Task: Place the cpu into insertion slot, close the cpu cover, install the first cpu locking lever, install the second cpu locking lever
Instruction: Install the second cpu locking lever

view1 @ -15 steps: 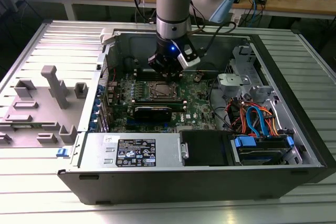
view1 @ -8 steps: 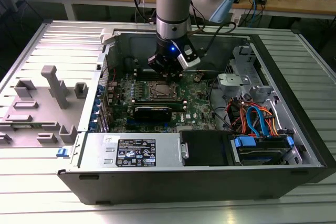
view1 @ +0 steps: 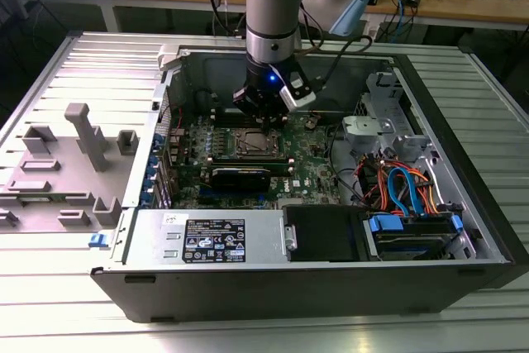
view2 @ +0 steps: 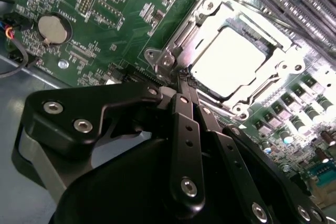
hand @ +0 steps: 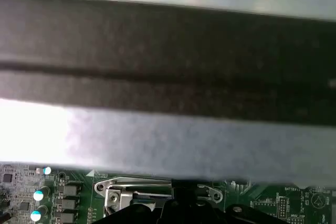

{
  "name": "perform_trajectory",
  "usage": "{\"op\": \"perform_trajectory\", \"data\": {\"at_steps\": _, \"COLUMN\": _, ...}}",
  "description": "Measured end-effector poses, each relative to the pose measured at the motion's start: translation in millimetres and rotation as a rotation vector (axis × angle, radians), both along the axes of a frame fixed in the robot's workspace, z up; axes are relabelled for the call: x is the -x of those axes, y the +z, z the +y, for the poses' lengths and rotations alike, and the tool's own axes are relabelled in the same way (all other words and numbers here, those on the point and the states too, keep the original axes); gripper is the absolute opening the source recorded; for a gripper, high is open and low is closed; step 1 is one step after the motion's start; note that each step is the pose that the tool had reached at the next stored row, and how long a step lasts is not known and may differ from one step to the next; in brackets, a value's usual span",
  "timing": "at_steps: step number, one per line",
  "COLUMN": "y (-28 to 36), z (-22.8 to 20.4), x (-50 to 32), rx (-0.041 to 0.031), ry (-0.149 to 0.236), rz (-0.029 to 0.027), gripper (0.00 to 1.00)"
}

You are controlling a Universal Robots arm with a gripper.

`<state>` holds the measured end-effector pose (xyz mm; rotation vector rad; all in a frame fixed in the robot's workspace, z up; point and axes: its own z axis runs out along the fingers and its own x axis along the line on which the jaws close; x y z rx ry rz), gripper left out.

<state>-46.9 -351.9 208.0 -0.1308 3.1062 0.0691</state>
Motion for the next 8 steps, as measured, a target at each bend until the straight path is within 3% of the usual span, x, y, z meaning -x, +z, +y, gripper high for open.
{"op": "perform_trajectory", "data": {"at_steps": 8, "y": 6.7, "z": -2.5, "x": 0.0, "rx": 0.0, "ry": 0.0, "rz": 0.0, "gripper": 0.11}}
